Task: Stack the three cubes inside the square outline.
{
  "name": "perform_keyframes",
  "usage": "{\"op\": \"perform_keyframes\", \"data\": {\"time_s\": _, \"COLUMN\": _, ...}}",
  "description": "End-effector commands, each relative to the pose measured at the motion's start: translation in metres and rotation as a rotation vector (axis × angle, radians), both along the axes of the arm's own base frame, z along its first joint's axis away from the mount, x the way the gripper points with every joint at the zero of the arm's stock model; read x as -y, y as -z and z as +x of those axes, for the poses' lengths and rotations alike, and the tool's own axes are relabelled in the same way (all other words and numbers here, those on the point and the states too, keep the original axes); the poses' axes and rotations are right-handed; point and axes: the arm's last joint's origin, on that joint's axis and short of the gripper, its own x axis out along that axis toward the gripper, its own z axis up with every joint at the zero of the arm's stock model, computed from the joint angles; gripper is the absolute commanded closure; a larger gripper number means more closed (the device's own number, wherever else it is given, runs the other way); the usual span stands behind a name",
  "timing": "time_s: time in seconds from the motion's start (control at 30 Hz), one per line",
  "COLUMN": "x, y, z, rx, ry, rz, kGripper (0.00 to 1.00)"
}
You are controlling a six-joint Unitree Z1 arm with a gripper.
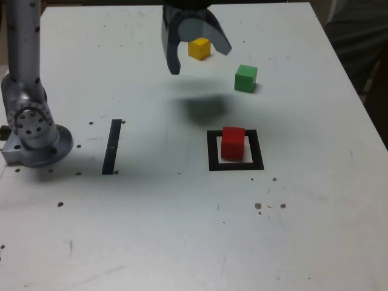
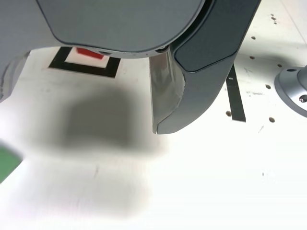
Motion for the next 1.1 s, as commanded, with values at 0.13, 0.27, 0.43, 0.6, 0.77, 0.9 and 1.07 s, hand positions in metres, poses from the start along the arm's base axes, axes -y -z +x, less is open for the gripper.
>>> {"op": "perform_keyframes", "data": {"time_s": 0.13, "x": -0.030, "y": 0.003, "z": -0.004, "rx": 0.008, "ry": -0.081, "rz": 0.018, "kGripper": 0.00}}
{"op": "perform_keyframes", "data": {"time_s": 0.27, "x": -0.049, "y": 0.004, "z": -0.007, "rx": 0.003, "ry": -0.132, "rz": 0.034, "kGripper": 0.00}}
{"op": "perform_keyframes", "data": {"time_s": 0.43, "x": -0.074, "y": 0.006, "z": -0.007, "rx": -0.007, "ry": -0.189, "rz": 0.049, "kGripper": 0.00}}
{"op": "perform_keyframes", "data": {"time_s": 0.6, "x": -0.101, "y": 0.011, "z": -0.005, "rx": -0.006, "ry": -0.243, "rz": 0.055, "kGripper": 0.00}}
{"op": "perform_keyframes", "data": {"time_s": 0.77, "x": -0.123, "y": 0.020, "z": -0.002, "rx": -0.009, "ry": -0.299, "rz": 0.041, "kGripper": 0.01}}
{"op": "perform_keyframes", "data": {"time_s": 0.9, "x": -0.137, "y": 0.030, "z": 0.002, "rx": -0.020, "ry": -0.341, "rz": 0.021, "kGripper": 0.01}}
{"op": "perform_keyframes", "data": {"time_s": 1.07, "x": -0.150, "y": 0.043, "z": 0.010, "rx": -0.026, "ry": -0.370, "rz": 0.005, "kGripper": 0.01}}
